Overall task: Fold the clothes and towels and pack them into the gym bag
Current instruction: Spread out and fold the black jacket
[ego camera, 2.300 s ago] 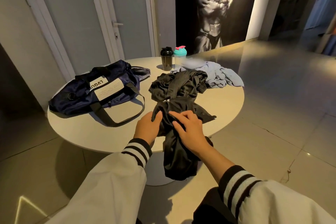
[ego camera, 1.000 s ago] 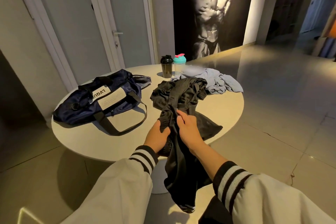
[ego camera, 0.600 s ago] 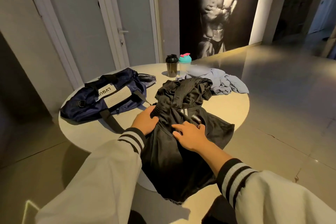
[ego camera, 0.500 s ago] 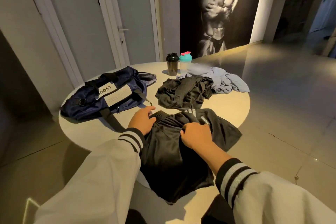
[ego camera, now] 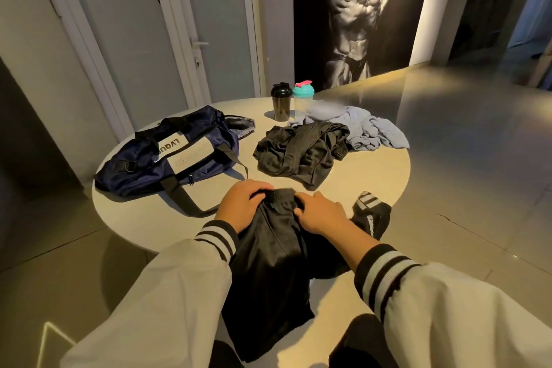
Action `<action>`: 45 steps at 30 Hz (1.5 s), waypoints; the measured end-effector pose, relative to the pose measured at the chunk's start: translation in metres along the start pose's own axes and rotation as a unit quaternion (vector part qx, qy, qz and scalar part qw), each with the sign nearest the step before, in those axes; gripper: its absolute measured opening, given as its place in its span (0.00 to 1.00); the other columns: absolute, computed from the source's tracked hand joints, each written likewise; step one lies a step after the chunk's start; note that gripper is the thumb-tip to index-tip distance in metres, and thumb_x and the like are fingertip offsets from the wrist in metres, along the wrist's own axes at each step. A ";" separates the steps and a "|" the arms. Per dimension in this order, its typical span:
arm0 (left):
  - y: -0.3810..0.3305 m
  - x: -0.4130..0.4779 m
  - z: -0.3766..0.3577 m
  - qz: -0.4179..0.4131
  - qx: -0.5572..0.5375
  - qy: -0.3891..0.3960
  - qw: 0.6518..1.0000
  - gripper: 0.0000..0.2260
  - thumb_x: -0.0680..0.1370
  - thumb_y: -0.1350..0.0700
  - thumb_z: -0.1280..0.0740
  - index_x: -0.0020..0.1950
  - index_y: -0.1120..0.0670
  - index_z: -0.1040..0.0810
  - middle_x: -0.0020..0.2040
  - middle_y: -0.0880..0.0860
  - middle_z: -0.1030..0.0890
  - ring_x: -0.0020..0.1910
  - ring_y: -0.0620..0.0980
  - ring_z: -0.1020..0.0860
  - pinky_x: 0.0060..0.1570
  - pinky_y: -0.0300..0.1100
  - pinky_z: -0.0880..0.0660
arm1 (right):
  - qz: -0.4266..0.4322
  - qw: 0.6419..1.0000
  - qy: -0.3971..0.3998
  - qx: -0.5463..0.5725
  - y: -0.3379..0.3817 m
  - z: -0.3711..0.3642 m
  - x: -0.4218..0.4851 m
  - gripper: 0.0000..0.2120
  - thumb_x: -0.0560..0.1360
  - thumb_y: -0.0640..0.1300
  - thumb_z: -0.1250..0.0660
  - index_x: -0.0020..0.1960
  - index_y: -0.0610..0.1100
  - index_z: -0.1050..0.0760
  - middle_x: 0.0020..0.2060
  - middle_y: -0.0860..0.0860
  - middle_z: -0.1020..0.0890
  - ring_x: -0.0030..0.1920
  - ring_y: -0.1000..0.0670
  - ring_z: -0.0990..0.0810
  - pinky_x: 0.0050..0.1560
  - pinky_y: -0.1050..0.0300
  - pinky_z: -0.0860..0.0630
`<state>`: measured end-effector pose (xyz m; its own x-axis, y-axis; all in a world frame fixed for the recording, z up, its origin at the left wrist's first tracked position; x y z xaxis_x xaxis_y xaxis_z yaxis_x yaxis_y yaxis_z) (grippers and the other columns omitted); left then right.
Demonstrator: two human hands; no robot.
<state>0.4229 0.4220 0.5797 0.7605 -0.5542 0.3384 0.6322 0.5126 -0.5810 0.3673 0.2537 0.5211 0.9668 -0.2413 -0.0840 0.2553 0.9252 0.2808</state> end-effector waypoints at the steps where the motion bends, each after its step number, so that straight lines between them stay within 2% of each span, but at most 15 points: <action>1: 0.004 0.001 0.002 0.008 0.010 -0.008 1.000 0.12 0.82 0.61 0.36 0.62 0.52 0.18 0.58 0.51 0.18 0.57 0.50 0.22 0.62 0.44 0.26 | -0.022 0.999 -0.014 -0.032 -0.004 0.005 -0.005 0.23 0.83 0.59 0.47 0.75 0.50 0.37 0.67 0.43 0.28 0.65 0.38 0.27 0.64 0.42 0.32; 4: 0.009 0.001 0.003 0.017 0.013 -0.007 1.000 0.12 0.82 0.61 0.36 0.61 0.51 0.18 0.58 0.51 0.18 0.57 0.51 0.22 0.62 0.47 0.26 | -0.044 0.997 -0.065 0.015 -0.011 0.014 -0.008 0.24 0.82 0.61 0.47 0.72 0.48 0.34 0.64 0.44 0.24 0.63 0.40 0.25 0.64 0.43 0.33; 7: 0.001 0.000 -0.002 0.001 -0.012 0.023 1.000 0.12 0.81 0.61 0.35 0.61 0.51 0.18 0.58 0.49 0.18 0.58 0.49 0.22 0.63 0.45 0.27 | 0.014 0.985 -0.090 0.144 -0.005 0.012 -0.002 0.28 0.81 0.63 0.48 0.78 0.54 0.41 0.68 0.42 0.29 0.68 0.38 0.31 0.67 0.41 0.33; 10: -0.007 -0.002 -0.005 -0.015 -0.030 0.043 0.999 0.12 0.81 0.60 0.34 0.62 0.50 0.17 0.59 0.48 0.18 0.59 0.47 0.22 0.65 0.43 0.28 | 0.070 0.972 -0.039 0.221 0.008 0.001 0.000 0.29 0.81 0.62 0.47 0.80 0.56 0.46 0.76 0.47 0.36 0.74 0.41 0.36 0.72 0.39 0.37; 12: -0.009 -0.004 -0.005 -0.012 -0.035 0.042 0.998 0.12 0.81 0.60 0.34 0.62 0.51 0.18 0.59 0.48 0.18 0.59 0.47 0.22 0.65 0.43 0.28 | 0.070 0.974 -0.003 0.217 0.011 -0.009 0.001 0.26 0.81 0.62 0.46 0.77 0.59 0.39 0.76 0.51 0.33 0.73 0.42 0.33 0.71 0.37 0.36; 14: -0.009 -0.006 -0.002 -0.002 -0.035 0.034 0.999 0.11 0.81 0.60 0.34 0.61 0.52 0.18 0.59 0.49 0.18 0.59 0.47 0.22 0.65 0.43 0.28 | 0.068 0.977 -0.010 0.200 0.013 -0.006 -0.001 0.20 0.79 0.61 0.44 0.68 0.59 0.27 0.67 0.52 0.24 0.64 0.44 0.25 0.65 0.40 0.30; 16: -0.005 -0.010 -0.001 0.016 -0.027 0.025 0.999 0.10 0.81 0.60 0.34 0.61 0.53 0.19 0.59 0.50 0.18 0.58 0.49 0.22 0.64 0.43 0.28 | 0.088 0.971 -0.028 0.221 0.018 -0.001 -0.002 0.13 0.81 0.50 0.40 0.58 0.48 0.20 0.57 0.49 0.18 0.53 0.46 0.22 0.55 0.53 0.27; 20: 0.005 -0.017 0.000 0.050 -0.010 0.023 0.998 0.10 0.81 0.59 0.33 0.61 0.53 0.19 0.58 0.50 0.17 0.57 0.50 0.21 0.63 0.45 0.27 | 0.090 0.950 -0.110 0.276 0.020 0.010 -0.011 0.13 0.81 0.37 0.40 0.42 0.33 0.22 0.41 0.39 0.19 0.39 0.42 0.26 0.42 0.55 0.33; 25: 0.013 -0.029 -0.004 0.076 0.038 0.078 0.993 0.09 0.81 0.50 0.33 0.61 0.47 0.25 0.54 0.48 0.19 0.53 0.51 0.21 0.55 0.44 0.26 | 0.048 0.966 -0.106 0.232 0.021 0.021 -0.021 0.09 0.82 0.36 0.43 0.54 0.36 0.24 0.49 0.41 0.20 0.48 0.41 0.25 0.43 0.52 0.34; 30: 0.022 -0.049 -0.006 0.101 0.056 0.109 0.987 0.12 0.80 0.47 0.33 0.57 0.47 0.33 0.46 0.51 0.24 0.45 0.56 0.22 0.50 0.50 0.25 | 0.086 0.964 -0.142 0.209 0.026 0.044 -0.036 0.16 0.70 0.26 0.40 0.50 0.39 0.19 0.43 0.43 0.24 0.49 0.41 0.27 0.41 0.54 0.36; 35: 0.001 -0.058 0.011 0.053 0.038 0.047 0.997 0.06 0.81 0.50 0.33 0.55 0.45 0.30 0.49 0.49 0.21 0.48 0.53 0.22 0.53 0.50 0.24 | 0.156 0.962 -0.135 0.177 0.038 0.063 -0.067 0.21 0.71 0.24 0.39 0.56 0.38 0.17 0.55 0.40 0.20 0.59 0.41 0.26 0.59 0.46 0.27; 37: -0.011 -0.060 0.020 0.036 0.035 0.021 0.999 0.04 0.81 0.51 0.33 0.54 0.46 0.26 0.50 0.48 0.20 0.49 0.51 0.22 0.54 0.48 0.25 | 0.167 0.964 -0.115 0.170 0.041 0.066 -0.078 0.24 0.70 0.23 0.41 0.61 0.38 0.19 0.61 0.41 0.21 0.64 0.42 0.26 0.63 0.53 0.28; 39: -0.022 -0.060 0.027 0.024 0.037 0.005 0.999 0.04 0.81 0.52 0.33 0.55 0.47 0.24 0.52 0.48 0.19 0.51 0.50 0.22 0.56 0.48 0.25 | 0.163 0.968 -0.112 0.153 0.041 0.065 -0.084 0.24 0.72 0.24 0.42 0.62 0.39 0.21 0.61 0.42 0.20 0.63 0.42 0.25 0.60 0.54 0.29; 43: -0.038 -0.059 0.038 0.014 0.075 0.019 0.997 0.06 0.81 0.51 0.34 0.57 0.44 0.21 0.54 0.45 0.19 0.54 0.48 0.22 0.58 0.49 0.24 | 0.169 0.965 -0.143 0.144 0.044 0.066 -0.094 0.20 0.71 0.26 0.41 0.56 0.46 0.28 0.40 0.45 0.23 0.41 0.42 0.28 0.39 0.51 0.33; 45: -0.044 -0.059 0.044 0.013 0.102 0.042 0.994 0.08 0.81 0.51 0.35 0.60 0.45 0.21 0.56 0.45 0.19 0.55 0.48 0.22 0.59 0.50 0.25 | 0.172 0.963 -0.172 0.116 0.051 0.075 -0.100 0.21 0.69 0.24 0.42 0.54 0.44 0.29 0.38 0.45 0.25 0.41 0.43 0.31 0.37 0.50 0.39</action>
<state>0.3571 0.4613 0.6176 0.7674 -0.5875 0.2567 0.6357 0.6452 -0.4239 0.2845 0.3025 0.6158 0.9304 -0.0523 0.3628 -0.1235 0.8872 0.4446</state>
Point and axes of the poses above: each hand's wrist, its own x-axis towards the middle knuckle, its own z-axis out of the back of the hand, y = z × x, the point moved 9 cm from there along x, towards the middle knuckle
